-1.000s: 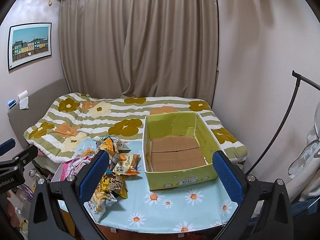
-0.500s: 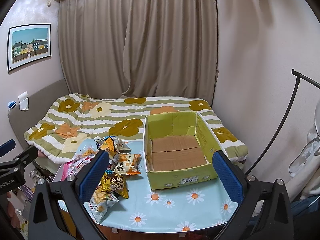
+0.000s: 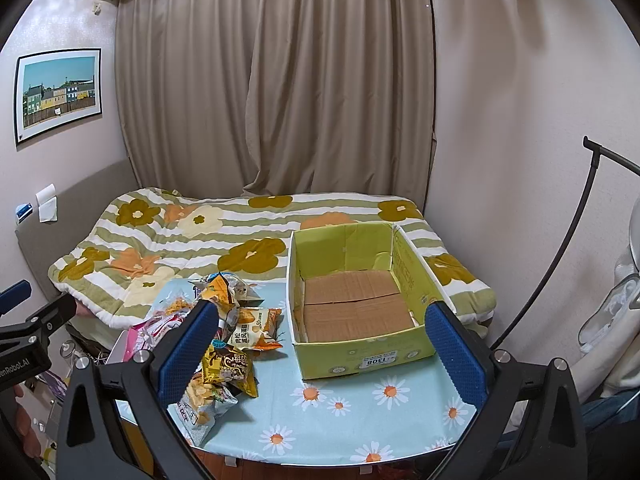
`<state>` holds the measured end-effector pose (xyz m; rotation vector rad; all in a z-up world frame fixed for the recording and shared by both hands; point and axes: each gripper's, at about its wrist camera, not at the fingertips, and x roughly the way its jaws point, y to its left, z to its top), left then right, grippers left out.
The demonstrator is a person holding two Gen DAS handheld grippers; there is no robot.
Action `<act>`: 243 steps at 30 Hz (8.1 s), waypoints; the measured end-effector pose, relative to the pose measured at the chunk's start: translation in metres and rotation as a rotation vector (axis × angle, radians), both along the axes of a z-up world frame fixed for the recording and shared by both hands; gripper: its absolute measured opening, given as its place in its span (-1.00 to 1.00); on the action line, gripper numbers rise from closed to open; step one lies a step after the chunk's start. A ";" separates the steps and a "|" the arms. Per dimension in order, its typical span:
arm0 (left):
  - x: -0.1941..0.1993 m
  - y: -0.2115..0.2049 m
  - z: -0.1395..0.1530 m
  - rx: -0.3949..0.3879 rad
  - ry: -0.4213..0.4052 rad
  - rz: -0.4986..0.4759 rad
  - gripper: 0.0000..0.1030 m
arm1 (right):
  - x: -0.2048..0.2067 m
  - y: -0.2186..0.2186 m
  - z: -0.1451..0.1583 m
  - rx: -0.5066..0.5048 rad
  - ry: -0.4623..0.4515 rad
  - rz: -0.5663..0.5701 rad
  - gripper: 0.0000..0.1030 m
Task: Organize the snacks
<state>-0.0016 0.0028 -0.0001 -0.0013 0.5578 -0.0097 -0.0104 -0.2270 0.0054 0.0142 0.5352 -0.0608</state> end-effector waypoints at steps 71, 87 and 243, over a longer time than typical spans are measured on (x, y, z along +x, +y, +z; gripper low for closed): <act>0.226 0.056 -0.231 -0.420 0.706 0.048 0.22 | 0.179 0.095 -0.251 0.303 0.629 0.334 0.36; 0.205 0.060 -0.196 -0.419 0.631 -0.020 0.13 | 0.158 0.084 -0.218 0.305 0.537 0.311 0.15; 0.189 0.096 -0.273 -0.255 0.755 -0.147 0.31 | 0.102 0.124 -0.245 0.474 0.641 0.247 1.00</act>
